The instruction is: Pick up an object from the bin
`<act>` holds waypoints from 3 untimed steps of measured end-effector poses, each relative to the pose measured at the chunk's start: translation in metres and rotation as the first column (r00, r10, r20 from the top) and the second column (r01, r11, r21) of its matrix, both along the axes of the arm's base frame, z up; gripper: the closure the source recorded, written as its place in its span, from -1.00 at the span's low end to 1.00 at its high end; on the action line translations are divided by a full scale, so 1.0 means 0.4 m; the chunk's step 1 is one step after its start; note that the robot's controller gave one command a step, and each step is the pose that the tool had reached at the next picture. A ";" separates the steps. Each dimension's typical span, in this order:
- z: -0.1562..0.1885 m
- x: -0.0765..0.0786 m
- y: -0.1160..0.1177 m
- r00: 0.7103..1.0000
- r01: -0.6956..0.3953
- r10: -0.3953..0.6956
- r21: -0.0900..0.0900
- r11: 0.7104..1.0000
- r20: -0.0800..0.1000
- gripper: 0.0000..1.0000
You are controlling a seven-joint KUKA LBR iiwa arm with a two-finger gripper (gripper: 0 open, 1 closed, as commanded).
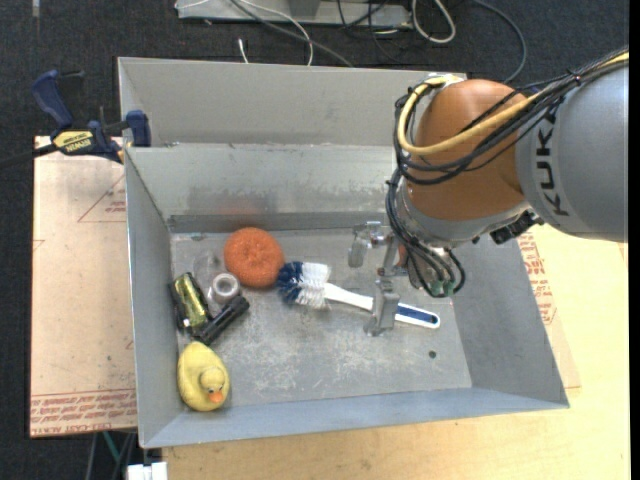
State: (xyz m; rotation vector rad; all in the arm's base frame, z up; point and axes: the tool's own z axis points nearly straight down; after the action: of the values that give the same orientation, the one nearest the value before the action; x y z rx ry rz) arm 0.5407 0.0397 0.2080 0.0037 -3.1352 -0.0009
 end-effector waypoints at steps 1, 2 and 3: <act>0.010 0.004 -0.001 1.000 0.002 -0.002 0.000 1.000 0.007 -1.00; -0.246 0.122 0.011 0.980 0.198 -0.198 0.003 0.980 0.010 -1.00; -0.150 0.144 0.014 0.982 0.187 -0.187 0.003 0.982 0.013 -1.00</act>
Offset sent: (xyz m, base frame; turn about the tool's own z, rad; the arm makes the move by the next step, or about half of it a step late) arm 0.0643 0.0055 -0.1380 0.2726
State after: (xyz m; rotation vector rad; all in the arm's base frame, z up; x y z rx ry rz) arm 0.5982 0.0452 0.1481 -0.2918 -3.1349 -0.0039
